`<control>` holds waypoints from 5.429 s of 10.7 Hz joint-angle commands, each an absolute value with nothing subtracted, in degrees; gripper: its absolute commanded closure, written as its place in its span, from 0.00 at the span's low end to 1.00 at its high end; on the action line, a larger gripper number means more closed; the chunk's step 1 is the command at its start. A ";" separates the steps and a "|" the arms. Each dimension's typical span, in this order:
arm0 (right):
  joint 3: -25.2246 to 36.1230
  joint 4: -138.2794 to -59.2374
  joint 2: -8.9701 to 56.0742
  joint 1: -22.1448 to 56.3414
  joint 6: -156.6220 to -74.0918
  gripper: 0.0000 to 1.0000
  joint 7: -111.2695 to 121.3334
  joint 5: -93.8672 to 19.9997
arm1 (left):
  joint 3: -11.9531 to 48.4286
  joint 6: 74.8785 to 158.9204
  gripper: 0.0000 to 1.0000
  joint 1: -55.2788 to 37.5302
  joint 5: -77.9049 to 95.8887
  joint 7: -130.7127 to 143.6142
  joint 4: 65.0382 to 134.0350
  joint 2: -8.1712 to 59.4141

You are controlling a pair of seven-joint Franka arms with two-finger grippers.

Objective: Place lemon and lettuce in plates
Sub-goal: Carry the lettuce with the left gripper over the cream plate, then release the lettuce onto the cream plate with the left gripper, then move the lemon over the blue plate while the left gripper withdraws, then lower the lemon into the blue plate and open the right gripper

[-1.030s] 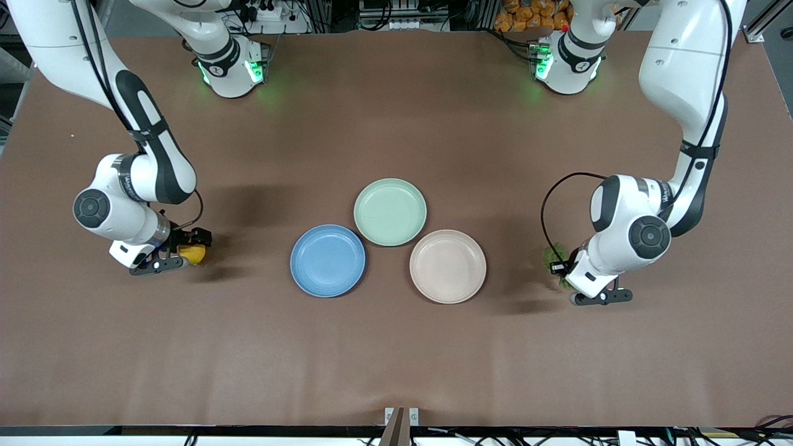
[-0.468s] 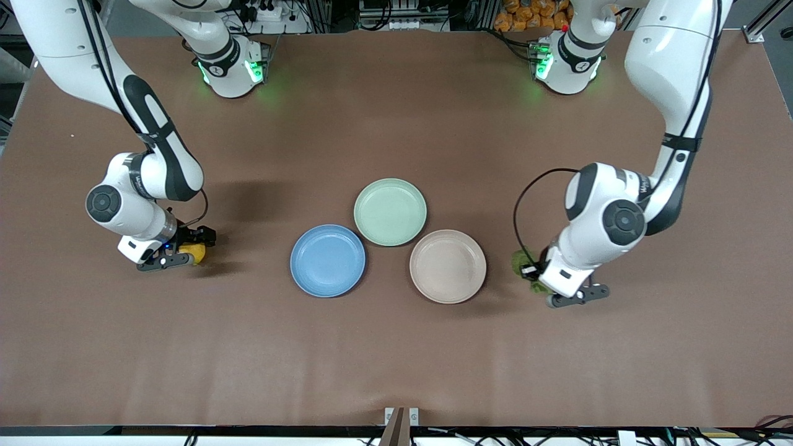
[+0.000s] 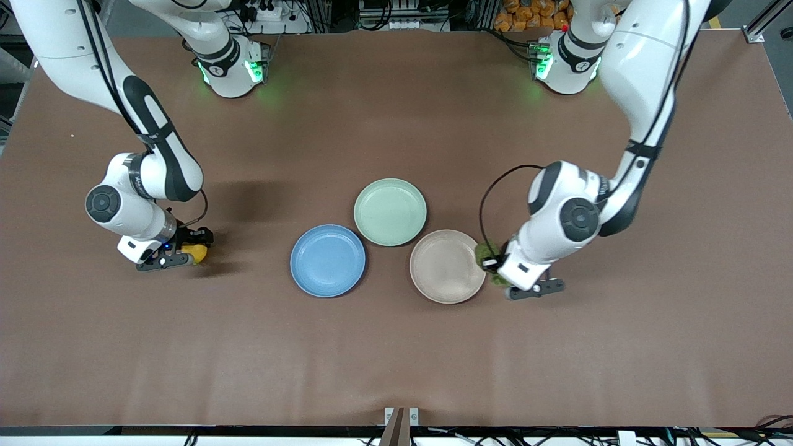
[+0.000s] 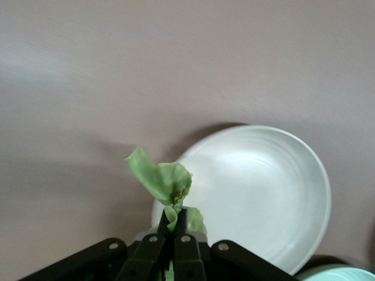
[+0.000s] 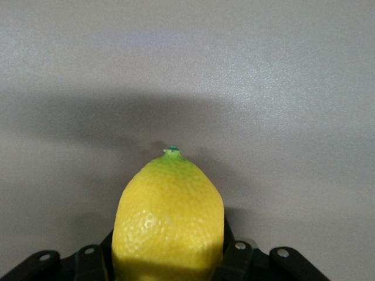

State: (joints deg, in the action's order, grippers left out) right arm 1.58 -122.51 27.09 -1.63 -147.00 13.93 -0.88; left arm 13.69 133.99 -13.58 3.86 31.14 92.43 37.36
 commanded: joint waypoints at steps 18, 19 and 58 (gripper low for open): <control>1.23 -106.45 28.03 15.27 -131.57 0.76 -2.98 -6.30 | 2.90 130.36 0.00 -10.91 1.32 31.12 91.23 31.91; 1.23 -105.39 28.56 16.68 -131.57 0.76 -3.77 -7.63 | 2.90 126.25 0.00 -10.72 1.23 30.07 91.93 30.86; 1.67 -79.01 27.00 8.63 -94.24 0.00 -7.12 -5.90 | 1.67 87.10 0.00 -7.38 -1.14 6.50 85.08 1.05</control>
